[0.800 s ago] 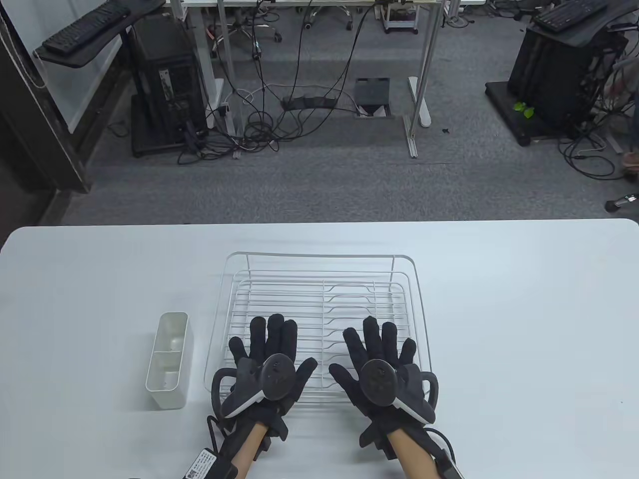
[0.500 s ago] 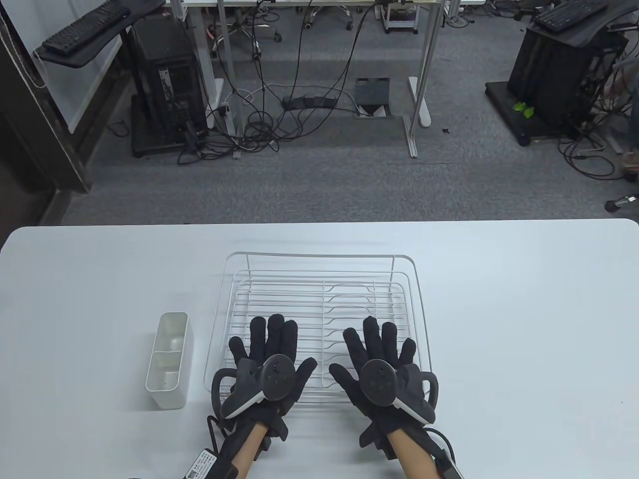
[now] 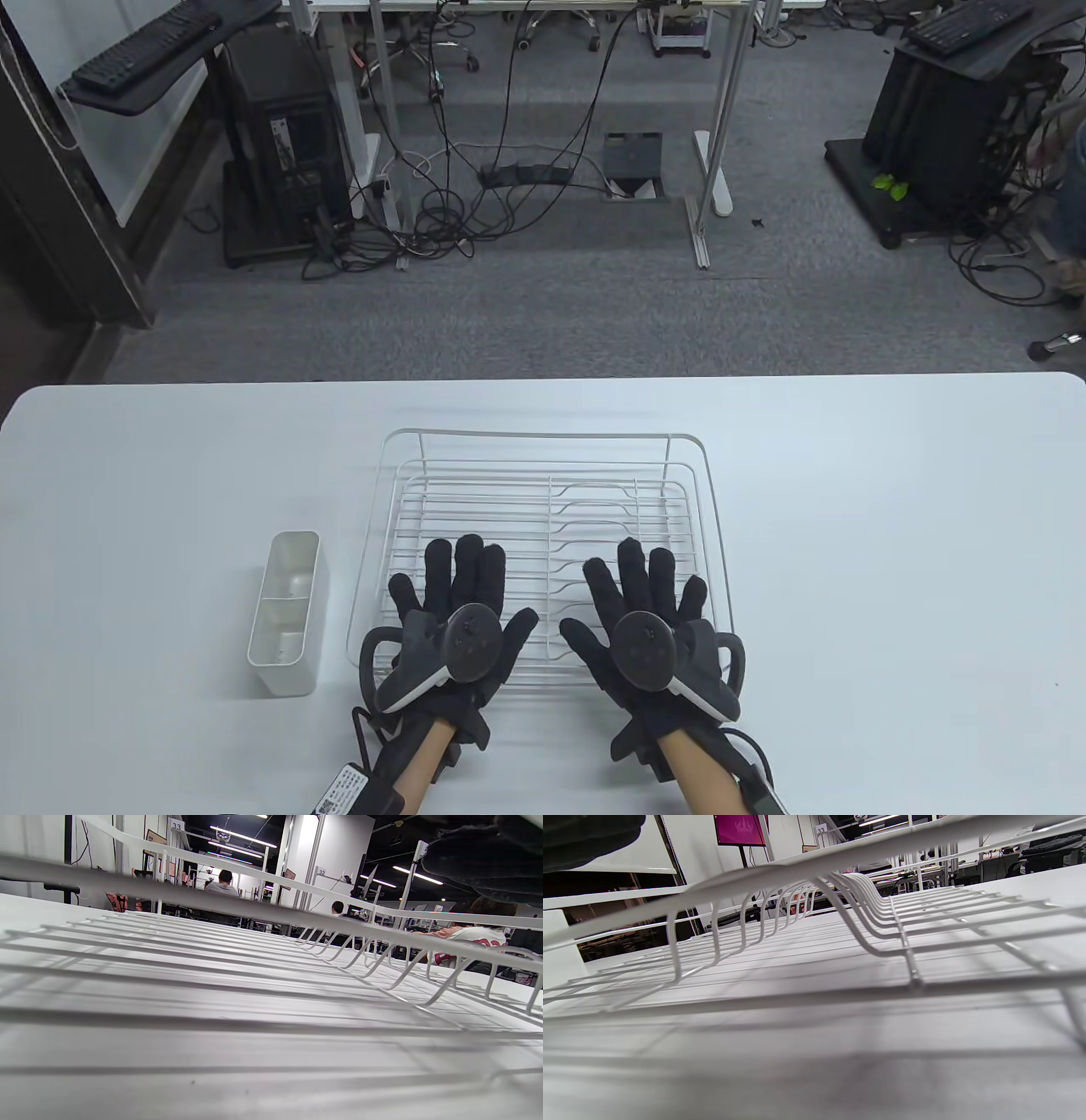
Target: Hang the cutlery bin on dish rack (Opening facing upward)
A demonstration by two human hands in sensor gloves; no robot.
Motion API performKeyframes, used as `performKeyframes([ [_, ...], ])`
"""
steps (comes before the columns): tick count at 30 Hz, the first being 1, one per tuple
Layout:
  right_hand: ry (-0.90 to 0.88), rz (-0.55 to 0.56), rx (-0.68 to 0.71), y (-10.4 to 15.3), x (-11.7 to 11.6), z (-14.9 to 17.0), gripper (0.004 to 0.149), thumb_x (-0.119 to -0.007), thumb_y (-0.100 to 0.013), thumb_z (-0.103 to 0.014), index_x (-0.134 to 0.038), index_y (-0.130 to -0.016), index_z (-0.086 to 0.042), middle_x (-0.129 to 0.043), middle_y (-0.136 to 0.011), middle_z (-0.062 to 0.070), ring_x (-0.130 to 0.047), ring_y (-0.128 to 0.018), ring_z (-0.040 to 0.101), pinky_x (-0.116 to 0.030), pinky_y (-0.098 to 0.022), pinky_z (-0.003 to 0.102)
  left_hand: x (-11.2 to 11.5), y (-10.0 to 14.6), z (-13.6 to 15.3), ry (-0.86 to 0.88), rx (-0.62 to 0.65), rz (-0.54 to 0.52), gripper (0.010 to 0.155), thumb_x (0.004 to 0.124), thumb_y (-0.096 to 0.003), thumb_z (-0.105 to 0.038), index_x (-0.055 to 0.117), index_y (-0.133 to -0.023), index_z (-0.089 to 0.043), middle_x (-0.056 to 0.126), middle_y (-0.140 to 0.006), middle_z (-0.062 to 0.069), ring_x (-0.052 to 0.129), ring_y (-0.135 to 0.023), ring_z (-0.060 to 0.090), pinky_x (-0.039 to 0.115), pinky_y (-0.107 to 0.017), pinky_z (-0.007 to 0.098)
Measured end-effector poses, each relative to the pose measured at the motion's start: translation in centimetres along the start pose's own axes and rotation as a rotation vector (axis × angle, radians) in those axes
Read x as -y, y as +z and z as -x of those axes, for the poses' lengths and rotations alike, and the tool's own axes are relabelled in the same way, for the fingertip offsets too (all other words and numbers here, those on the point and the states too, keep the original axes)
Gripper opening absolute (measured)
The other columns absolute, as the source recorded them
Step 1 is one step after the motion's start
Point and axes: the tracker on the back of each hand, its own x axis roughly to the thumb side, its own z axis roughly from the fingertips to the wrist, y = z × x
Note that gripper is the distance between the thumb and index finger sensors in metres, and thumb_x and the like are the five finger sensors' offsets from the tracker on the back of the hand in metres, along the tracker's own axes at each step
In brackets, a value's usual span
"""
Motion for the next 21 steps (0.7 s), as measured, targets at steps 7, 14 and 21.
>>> performKeyframes([
  [7,0.0,0.0,0.0,0.0,0.0,0.0,0.072,-0.052,-0.056,-0.067,-0.045,-0.113,-0.024,-0.028,-0.118,0.015,-0.023,-0.106,0.047,-0.017,-0.066,0.07,-0.01,0.04,-0.01,-0.003,-0.003,-0.011,0.076,0.034,-0.0625,-0.071,0.011,-0.116,-0.023,0.011,-0.122,0.009,0.012,-0.113,0.04,0.016,-0.068,0.074],
  [14,-0.003,0.001,-0.002,-0.01,-0.01,0.01,0.072,-0.052,-0.056,-0.067,-0.046,-0.113,-0.024,-0.029,-0.118,0.015,-0.024,-0.106,0.047,-0.018,-0.066,0.07,0.0,0.05,-0.01,-0.003,-0.002,-0.015,0.076,0.034,-0.0625,-0.071,0.011,-0.116,-0.023,0.012,-0.122,0.009,0.012,-0.113,0.04,0.016,-0.069,0.074],
  [21,-0.004,0.003,-0.003,-0.01,-0.02,0.03,0.072,-0.053,-0.056,-0.067,-0.047,-0.113,-0.023,-0.03,-0.118,0.016,-0.025,-0.106,0.047,-0.018,-0.066,0.07,-0.01,0.07,-0.01,-0.003,-0.002,-0.016,0.076,0.034,-0.0625,-0.071,0.011,-0.116,-0.023,0.011,-0.122,0.009,0.012,-0.113,0.04,0.016,-0.069,0.073],
])
